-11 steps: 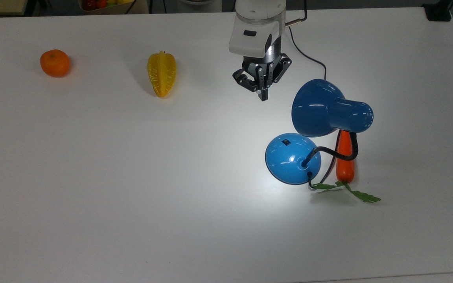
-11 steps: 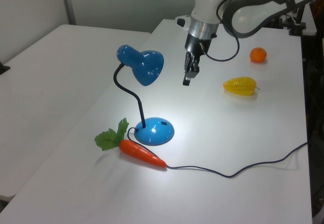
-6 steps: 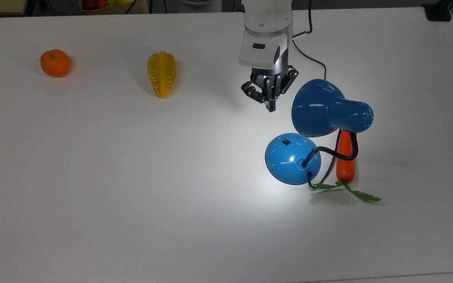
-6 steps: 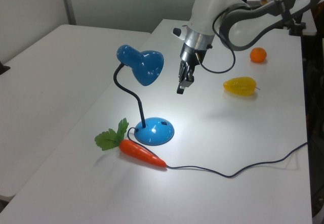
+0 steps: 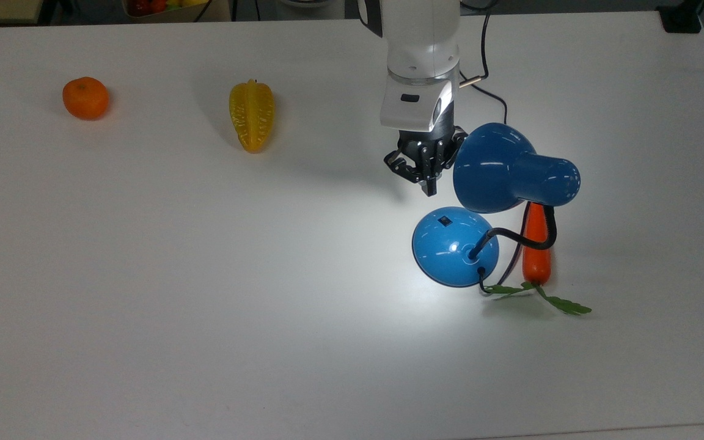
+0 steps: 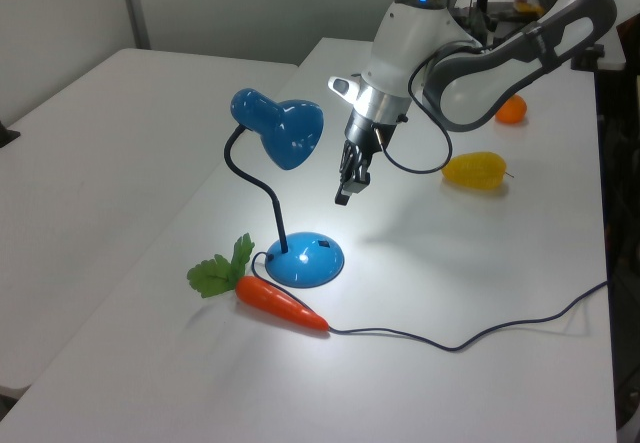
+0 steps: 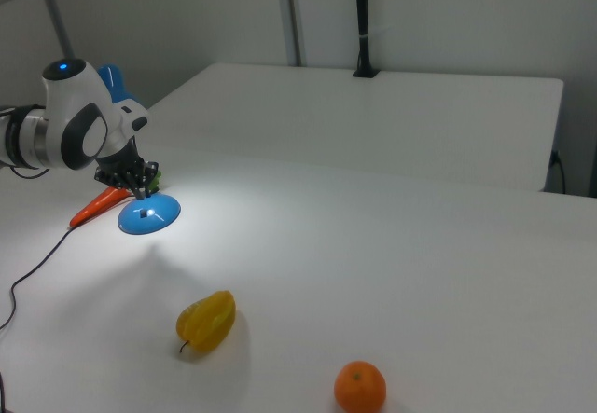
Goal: Turn off lamp
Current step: 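Lower the gripper onto the switch on the lamp base and press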
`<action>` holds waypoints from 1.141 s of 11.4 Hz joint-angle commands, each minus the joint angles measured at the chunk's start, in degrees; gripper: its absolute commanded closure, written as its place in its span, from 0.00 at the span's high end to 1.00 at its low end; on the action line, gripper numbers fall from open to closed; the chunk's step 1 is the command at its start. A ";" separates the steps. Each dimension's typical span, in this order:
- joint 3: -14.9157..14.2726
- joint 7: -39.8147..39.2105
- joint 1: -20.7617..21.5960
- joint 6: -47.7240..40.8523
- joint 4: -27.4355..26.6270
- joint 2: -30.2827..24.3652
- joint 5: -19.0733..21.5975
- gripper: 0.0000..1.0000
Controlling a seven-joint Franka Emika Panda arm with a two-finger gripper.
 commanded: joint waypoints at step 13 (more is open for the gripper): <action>0.10 0.07 1.71 6.72 0.08 5.23 -0.85 0.00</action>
